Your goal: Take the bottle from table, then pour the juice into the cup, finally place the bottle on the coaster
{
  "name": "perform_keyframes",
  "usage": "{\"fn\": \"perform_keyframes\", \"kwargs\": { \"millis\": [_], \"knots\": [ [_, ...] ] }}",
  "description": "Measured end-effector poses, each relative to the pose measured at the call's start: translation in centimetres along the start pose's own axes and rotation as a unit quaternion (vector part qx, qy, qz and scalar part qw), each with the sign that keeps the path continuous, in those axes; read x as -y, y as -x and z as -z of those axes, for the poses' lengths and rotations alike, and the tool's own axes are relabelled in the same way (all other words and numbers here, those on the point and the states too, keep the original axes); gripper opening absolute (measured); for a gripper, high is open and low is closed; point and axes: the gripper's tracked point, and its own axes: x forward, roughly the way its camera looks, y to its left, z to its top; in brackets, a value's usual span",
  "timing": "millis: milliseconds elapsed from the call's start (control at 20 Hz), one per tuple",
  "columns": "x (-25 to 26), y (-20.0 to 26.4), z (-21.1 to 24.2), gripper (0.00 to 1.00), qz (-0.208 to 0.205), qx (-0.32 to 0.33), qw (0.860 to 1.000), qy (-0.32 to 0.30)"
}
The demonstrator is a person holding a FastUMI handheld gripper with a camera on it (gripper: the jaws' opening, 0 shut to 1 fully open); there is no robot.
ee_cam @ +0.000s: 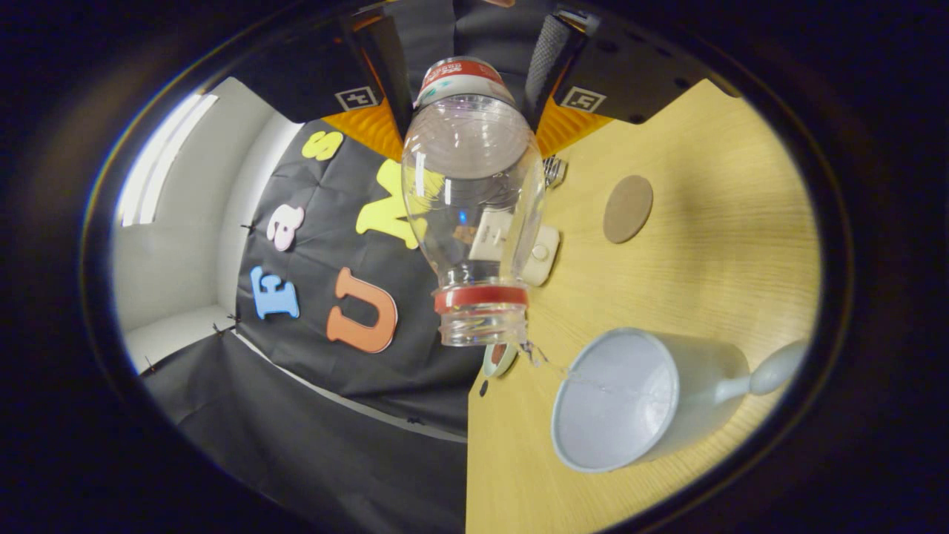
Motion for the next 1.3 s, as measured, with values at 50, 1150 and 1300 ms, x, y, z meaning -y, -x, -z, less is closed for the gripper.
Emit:
{"fn": "perform_keyframes", "kwargs": {
  "millis": [50,1150,1300],
  "knots": [
    [0.1,-0.1,-0.1,0.75,0.000,0.001,1.000,0.001],
    [1.8,-0.3,-0.6,0.75,0.009,0.008,0.999,0.047],
    [1.9,-0.3,-0.7,0.74,0.009,0.008,0.999,0.050]
  ]
}}
